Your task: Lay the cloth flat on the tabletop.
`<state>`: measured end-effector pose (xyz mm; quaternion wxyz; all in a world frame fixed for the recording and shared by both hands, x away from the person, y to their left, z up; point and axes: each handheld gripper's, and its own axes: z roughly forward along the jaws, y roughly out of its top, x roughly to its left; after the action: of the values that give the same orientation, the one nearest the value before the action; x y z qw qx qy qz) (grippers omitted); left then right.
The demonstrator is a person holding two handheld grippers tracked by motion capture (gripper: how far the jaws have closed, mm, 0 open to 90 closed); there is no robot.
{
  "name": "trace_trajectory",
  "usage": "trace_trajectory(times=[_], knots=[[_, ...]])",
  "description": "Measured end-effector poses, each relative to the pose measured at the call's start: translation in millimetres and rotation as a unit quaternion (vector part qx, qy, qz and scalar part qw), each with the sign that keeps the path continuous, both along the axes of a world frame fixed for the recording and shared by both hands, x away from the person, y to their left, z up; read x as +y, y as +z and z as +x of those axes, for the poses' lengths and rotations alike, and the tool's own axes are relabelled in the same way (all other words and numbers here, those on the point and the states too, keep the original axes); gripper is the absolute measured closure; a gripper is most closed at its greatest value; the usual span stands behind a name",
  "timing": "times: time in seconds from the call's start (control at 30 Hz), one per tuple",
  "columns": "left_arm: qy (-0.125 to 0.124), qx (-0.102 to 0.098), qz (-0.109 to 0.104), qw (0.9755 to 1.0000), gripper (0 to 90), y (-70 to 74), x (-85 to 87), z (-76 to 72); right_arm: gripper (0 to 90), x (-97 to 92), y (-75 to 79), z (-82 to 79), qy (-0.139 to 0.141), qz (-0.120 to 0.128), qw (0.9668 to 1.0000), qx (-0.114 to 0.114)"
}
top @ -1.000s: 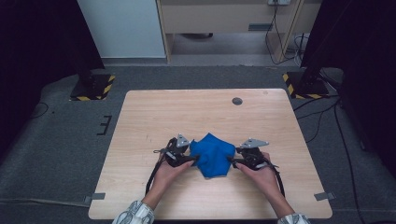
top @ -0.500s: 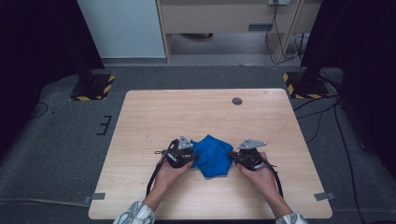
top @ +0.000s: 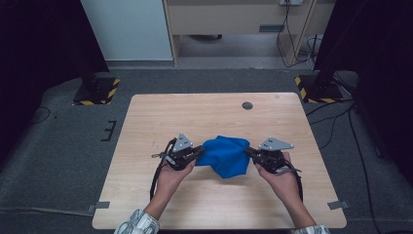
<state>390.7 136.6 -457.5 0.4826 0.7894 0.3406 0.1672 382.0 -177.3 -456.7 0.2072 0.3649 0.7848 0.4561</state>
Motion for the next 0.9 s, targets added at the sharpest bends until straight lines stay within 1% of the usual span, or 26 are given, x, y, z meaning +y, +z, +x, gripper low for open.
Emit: trace_trajectory(times=[0.03, 0.07, 0.13, 0.17, 0.2, 0.23, 0.27, 0.3, 0.33, 0.37, 0.4, 0.43, 0.47, 0.5, 0.53, 0.57, 0.6, 0.63, 0.67, 0.7, 0.73, 0.77, 0.83, 0.87, 0.9], knots=[[0.0, 0.0, 0.0, 1.0, 83.9, 0.0, 0.0, 0.0, 85.5, 0.0, 0.0, 0.0, 0.0, 0.0, 1.0, 0.0], [-0.002, -0.002, -0.002, 1.0, 83.9, 2.8, 0.7, -1.0, 85.4, -0.2, 5.2, -1.5, -0.001, 0.002, 1.0, -0.007], [-0.005, -0.005, 0.004, 1.0, 84.3, 5.4, 1.3, -2.4, 85.1, 0.5, 12.9, -3.8, -0.001, 0.003, 0.9998, -0.02], [-0.009, 0.0, 0.028, 0.9996, 84.6, 1.2, 2.3, -1.8, 84.9, 4.4, 12.6, -5.1, 0.001, 0.0, 0.9997, -0.023], [-0.009, 0.0, 0.028, 0.9996, 84.6, 1.2, 2.3, -1.8, 84.9, 4.4, 12.6, -5.1, 0.001, 0.0, 0.9997, -0.023], [-0.006, 0.012, 0.052, 0.9986, 84.8, -8.5, 5.0, 1.2, 84.3, 10.0, 5.0, -5.1, 0.007, -0.01, 0.9998, -0.016], [-0.004, 0.029, 0.06, 0.9978, 85.0, -17.3, 7.7, 4.1, 84.3, 13.8, -1.5, -4.5, 0.01, -0.016, 0.9998, -0.008], [-0.004, 0.029, 0.06, 0.9978, 85.1, -17.3, 7.7, 4.1, 84.3, 13.8, -1.5, -4.5, 0.01, -0.016, 0.9998, -0.008], [-0.005, 0.045, 0.085, 0.9953, 85.2, -28.7, 9.8, 7.2, 84.2, 23.1, -18.8, -2.6, 0.021, -0.033, 0.9992, 0.011], [-0.005, 0.045, 0.085, 0.9953, 85.2, -28.7, 9.8, 7.2, 84.2, 23.1, -18.8, -2.6, 0.021, -0.033, 0.9992, 0.011], [-0.007, 0.061, 0.118, 0.9911, 85.1, -40.7, 12.8, 9.8, 83.2, 32.2, -34.7, -1.4, 0.03, -0.046, 0.998, 0.029], [-0.007, 0.061, 0.118, 0.9911, 85.1, -40.7, 12.8, 9.8, 83.2, 32.2, -34.7, -1.4, 0.03, -0.046, 0.998, 0.029], [-0.009, 0.069, 0.126, 0.9895, 85.1, -45.0, 14.6, 10.7, 81.7, 36.7, -42.3, -1.1, 0.034, -0.054, 0.9972, 0.038], [-0.01, 0.074, 0.137, 0.9877, 85.0, -48.8, 16.1, 11.2, 77.4, 43.5, -54.2, -0.3, 0.042, -0.075, 0.9951, 0.049], [-0.011, 0.081, 0.148, 0.9857, 85.0, -52.2, 17.4, 11.8, 77.4, 43.5, -54.2, -0.3, 0.042, -0.075, 0.9951, 0.049], [-0.013, 0.089, 0.154, 0.9839, 84.8, -57.9, 18.9, 12.4, 70.4, 46.8, -60.2, 0.1, 0.042, -0.082, 0.994, 0.059], [-0.013, 0.089, 0.154, 0.9839, 84.5, -57.9, 18.9, 12.4, 70.4, 46.8, -60.2, 0.1, 0.042, -0.082, 0.994, 0.059], [-0.015, 0.09, 0.156, 0.9836, 84.2, -58.4, 19.1, 12.6, 64.2, 46.6, -59.3, -0.9, 0.038, -0.08, 0.9944, 0.058], [-0.015, 0.09, 0.157, 0.9834, 83.7, -58.3, 18.8, 12.7, 60.1, 45.6, -57.4, -1.7, 0.037, -0.077, 0.9947, 0.058], [-0.015, 0.09, 0.157, 0.9834, 82.4, -58.3, 18.8, 12.7, 60.1, 45.6, -57.4, -1.7, 0.037, -0.077, 0.9947, 0.058], [-0.013, 0.091, 0.157, 0.9832, 82.4, -58.6, 18.7, 12.7, 55.9, 44.5, -55.5, -2.7, 0.033, -0.072, 0.9953, 0.056], [-0.011, 0.09, 0.158, 0.9833, 79.1, -59.0, 18.6, 12.7, 51.6, 43.0, -53.5, -3.7, 0.032, -0.069, 0.9956, 0.055], [-0.007, 0.088, 0.151, 0.9845, 72.4, -58.7, 19.3, 12.7, 44.3, 39.5, -50.0, -4.8, 0.025, -0.063, 0.9964, 0.051], [-0.006, 0.087, 0.144, 0.9857, 69.9, -57.9, 20.0, 12.8, 41.7, 37.2, -48.1, -5.2, 0.021, -0.059, 0.9968, 0.049], [-0.004, 0.086, 0.139, 0.9866, 62.6, -56.5, 20.8, 12.6, 36.6, 31.9, -44.7, -5.4, 0.013, -0.053, 0.9975, 0.044]])
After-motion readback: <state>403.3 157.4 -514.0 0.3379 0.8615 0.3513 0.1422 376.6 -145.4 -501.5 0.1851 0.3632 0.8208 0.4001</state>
